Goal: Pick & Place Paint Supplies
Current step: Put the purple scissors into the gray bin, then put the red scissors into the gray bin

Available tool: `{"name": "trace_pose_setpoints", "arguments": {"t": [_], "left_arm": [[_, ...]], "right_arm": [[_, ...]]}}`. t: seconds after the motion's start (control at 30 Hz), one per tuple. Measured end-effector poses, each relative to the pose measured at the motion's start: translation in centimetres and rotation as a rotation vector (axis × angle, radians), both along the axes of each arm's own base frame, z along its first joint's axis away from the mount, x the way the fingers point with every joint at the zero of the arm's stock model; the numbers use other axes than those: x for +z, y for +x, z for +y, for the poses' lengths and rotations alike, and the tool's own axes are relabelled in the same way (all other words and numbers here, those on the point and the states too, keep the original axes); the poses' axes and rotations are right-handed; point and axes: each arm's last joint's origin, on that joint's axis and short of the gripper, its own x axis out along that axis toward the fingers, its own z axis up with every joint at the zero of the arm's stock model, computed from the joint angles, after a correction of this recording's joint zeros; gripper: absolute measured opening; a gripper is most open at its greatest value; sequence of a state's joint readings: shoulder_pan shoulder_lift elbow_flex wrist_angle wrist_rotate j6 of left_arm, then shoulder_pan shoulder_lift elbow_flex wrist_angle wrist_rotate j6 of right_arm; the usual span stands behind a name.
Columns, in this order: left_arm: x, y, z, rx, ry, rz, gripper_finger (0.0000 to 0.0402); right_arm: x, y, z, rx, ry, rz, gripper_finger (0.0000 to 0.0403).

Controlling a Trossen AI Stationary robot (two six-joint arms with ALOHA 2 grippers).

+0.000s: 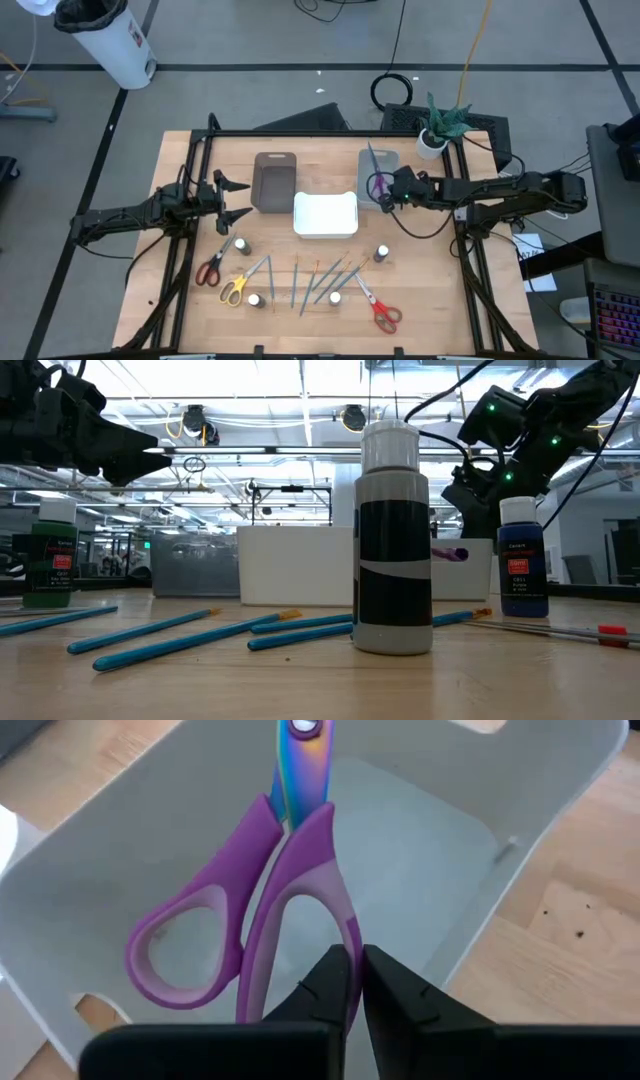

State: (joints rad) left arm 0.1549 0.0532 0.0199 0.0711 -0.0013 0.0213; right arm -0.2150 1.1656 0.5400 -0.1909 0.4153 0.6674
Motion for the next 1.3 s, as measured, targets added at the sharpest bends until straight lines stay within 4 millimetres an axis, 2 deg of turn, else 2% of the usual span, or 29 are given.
{"name": "trace_pose_setpoints", "arguments": {"t": [0.5,0.67,0.8,0.9,1.07,1.3], "left_arm": [[0.0,0.0,0.0,0.000,0.000,0.000,0.0333],[0.0,0.0,0.0,0.000,0.000,0.000,0.0333],[0.0,0.0,0.0,0.000,0.000,0.000,0.0333],[0.0,0.0,0.0,0.000,0.000,0.000,0.0333],[0.0,0.0,0.0,0.000,0.000,0.000,0.0333],[0.0,0.0,0.0,0.000,0.000,0.000,0.0333]], "right_arm": [[0.2,0.2,0.0,0.032,-0.029,0.000,0.0111],[1.0,0.9,-0.1,0.083,-0.074,-0.087,0.0130],[2.6,1.4,0.2,0.215,-0.070,-0.232,0.0136],[4.1,1.7,1.2,0.342,-0.109,-0.344,0.0136],[6.7,1.9,4.2,0.563,-0.181,-0.536,0.0131],[8.3,2.0,8.8,0.823,-0.203,-0.714,0.0132]]}}
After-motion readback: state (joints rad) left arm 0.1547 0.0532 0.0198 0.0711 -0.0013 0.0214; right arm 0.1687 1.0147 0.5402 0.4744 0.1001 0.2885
